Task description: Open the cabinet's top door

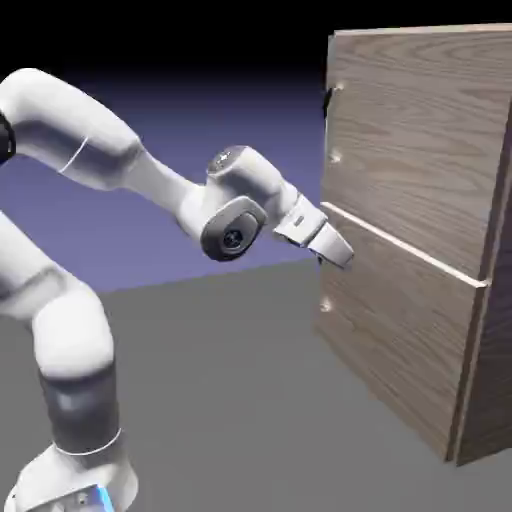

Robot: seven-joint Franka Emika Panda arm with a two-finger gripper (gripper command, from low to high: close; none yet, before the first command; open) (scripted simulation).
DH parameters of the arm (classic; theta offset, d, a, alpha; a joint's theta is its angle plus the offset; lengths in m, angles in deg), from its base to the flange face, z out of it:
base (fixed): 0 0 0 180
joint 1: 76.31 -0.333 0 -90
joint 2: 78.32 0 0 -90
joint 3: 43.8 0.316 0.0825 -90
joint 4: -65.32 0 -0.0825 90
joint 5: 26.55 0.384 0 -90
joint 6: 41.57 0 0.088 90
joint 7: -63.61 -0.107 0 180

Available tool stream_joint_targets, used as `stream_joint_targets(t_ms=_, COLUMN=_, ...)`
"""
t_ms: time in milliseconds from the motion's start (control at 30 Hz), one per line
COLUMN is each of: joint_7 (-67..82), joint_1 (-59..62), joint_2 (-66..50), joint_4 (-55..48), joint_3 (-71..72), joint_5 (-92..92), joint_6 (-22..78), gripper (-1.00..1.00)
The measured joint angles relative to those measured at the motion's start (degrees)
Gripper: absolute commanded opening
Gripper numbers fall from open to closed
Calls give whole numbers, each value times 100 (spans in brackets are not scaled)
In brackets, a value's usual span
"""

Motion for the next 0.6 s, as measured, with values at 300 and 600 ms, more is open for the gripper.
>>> stream_joint_targets(t_ms=300, joint_7=466, joint_1=1496, joint_2=1310, joint_4=-778, joint_3=1284, joint_5=2243, joint_6=466, gripper=0)
stream_joint_targets(t_ms=600, joint_7=933, joint_1=2991, joint_2=2621, joint_4=-1557, joint_3=2568, joint_5=4486, joint_6=932, gripper=0)
